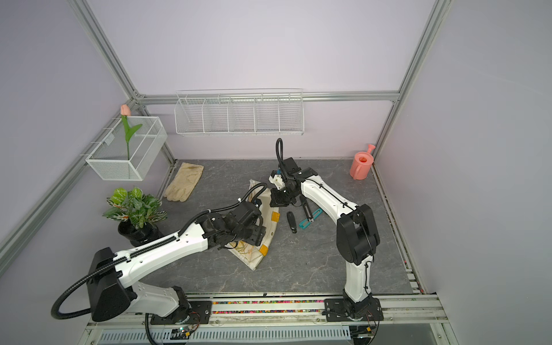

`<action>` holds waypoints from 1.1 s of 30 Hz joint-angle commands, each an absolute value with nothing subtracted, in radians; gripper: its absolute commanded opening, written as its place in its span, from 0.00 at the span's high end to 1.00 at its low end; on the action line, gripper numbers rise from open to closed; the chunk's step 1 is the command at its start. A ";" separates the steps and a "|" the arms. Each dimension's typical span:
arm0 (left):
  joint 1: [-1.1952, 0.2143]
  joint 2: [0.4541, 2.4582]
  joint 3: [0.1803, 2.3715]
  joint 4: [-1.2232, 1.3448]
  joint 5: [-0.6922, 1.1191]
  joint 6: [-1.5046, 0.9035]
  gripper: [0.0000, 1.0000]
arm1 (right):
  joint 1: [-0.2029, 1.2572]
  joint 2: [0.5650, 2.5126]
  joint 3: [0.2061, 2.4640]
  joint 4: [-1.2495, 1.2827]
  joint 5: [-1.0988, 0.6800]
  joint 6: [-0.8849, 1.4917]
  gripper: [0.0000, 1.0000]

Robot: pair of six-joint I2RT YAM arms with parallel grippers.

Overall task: Place the art knife into the pouch
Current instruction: Open the pouch at the center of the board.

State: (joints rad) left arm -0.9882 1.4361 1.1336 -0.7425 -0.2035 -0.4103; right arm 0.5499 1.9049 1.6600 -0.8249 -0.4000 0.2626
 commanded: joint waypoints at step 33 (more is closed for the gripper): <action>-0.973 1.359 1.406 -0.891 -0.400 -0.477 1.00 | 0.540 1.526 1.174 -0.427 -0.472 0.384 0.11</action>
State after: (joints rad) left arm -0.9802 1.3525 1.3613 -0.9318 -0.3660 -0.4633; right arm 0.5346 1.5959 1.2373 -0.5510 -0.4389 0.3256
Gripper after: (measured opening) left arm 0.054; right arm 0.893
